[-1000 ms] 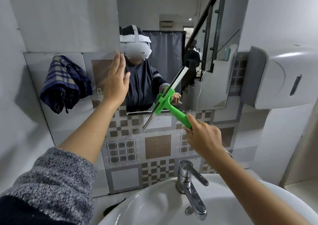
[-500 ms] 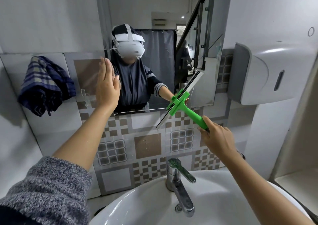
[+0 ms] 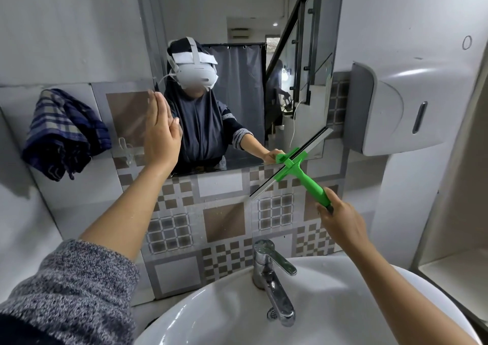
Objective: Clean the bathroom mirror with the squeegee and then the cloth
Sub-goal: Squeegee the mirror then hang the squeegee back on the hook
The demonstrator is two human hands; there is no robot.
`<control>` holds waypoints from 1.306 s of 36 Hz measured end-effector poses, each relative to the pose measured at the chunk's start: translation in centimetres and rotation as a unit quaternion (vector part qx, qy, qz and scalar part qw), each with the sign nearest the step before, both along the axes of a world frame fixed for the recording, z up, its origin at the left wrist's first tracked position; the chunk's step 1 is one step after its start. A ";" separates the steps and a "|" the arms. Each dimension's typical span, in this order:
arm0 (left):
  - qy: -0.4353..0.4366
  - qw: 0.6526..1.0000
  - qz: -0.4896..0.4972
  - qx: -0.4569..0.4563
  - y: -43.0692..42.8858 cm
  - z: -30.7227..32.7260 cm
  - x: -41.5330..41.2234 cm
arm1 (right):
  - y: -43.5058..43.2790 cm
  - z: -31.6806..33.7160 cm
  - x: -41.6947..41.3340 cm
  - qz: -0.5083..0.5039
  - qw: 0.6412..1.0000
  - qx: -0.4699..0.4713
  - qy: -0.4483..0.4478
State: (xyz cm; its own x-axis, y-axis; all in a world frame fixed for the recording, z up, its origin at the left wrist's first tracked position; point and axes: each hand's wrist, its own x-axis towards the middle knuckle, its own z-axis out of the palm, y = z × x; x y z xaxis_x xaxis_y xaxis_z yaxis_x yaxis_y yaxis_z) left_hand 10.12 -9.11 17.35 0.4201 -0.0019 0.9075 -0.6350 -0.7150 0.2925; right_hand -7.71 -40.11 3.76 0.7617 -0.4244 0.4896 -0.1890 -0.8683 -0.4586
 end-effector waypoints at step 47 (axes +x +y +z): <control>0.004 0.909 -0.292 0.299 -9.5 -5.5 -14.1 | 1.6 10.4 -7.9 0.220 0.922 -0.302 -0.101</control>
State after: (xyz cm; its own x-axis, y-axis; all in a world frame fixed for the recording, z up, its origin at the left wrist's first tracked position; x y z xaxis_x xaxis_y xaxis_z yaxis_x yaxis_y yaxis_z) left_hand -3.99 -18.57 11.80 0.1957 -0.7178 0.6682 -0.9564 -0.2902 -0.0316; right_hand -15.58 -38.51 14.18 0.6621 0.3001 0.6867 0.2780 -0.9493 0.1468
